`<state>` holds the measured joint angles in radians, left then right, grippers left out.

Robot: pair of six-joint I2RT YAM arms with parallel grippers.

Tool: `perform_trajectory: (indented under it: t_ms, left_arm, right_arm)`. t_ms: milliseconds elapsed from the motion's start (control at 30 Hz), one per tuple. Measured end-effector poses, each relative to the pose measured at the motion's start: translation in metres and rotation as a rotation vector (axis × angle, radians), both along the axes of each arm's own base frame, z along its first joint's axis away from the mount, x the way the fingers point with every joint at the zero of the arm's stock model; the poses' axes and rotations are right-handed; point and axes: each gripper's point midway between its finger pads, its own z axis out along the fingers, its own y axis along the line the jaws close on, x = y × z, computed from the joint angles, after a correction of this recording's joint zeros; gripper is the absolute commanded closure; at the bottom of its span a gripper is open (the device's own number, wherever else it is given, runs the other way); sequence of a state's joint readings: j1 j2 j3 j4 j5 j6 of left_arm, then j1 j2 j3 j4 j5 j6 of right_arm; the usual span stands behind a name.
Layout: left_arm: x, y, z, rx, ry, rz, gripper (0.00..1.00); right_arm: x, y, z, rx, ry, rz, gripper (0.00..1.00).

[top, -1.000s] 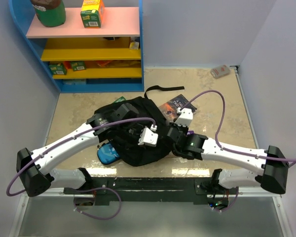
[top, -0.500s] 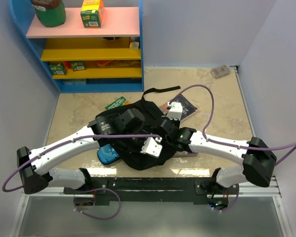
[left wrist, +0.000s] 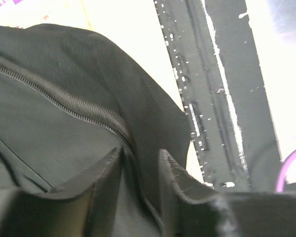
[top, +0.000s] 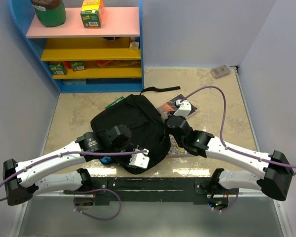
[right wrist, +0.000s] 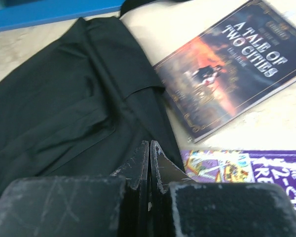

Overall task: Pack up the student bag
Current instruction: Unzip the student bag at the center of the board.

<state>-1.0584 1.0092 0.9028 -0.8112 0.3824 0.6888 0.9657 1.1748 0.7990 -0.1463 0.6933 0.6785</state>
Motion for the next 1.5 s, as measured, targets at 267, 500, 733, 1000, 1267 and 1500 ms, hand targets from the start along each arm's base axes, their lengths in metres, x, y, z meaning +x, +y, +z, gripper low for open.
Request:
perform_trajectory:
  t_ms: [267,500,733,1000,1267,1500]
  left_arm:
    - [-0.005,-0.013,-0.015,0.013,0.111,0.065,0.41]
    - [0.028,-0.056,-0.015,-0.009,0.144,0.242,0.42]
    - [0.061,-0.081,-0.009,-0.082,0.133,0.454,0.43]
    - [0.074,-0.095,-0.019,-0.068,0.143,0.515,0.40]
    - [0.076,-0.110,-0.011,-0.090,0.131,0.518,0.11]
    - [0.075,-0.116,-0.011,-0.095,0.116,0.537,0.21]
  right_arm:
    - [-0.026,0.018,0.001,0.076,0.052,0.125,1.00]
    - [-0.034,0.016,-0.001,0.086,0.066,0.144,1.00]
    - [-0.039,0.012,-0.005,0.090,0.081,0.141,1.00]
    - [-0.042,0.006,-0.012,0.089,0.105,0.136,1.00]
    - [-0.044,-0.004,-0.013,0.089,0.113,0.113,1.00]
    - [-0.047,-0.010,-0.015,0.080,0.125,0.107,1.00]
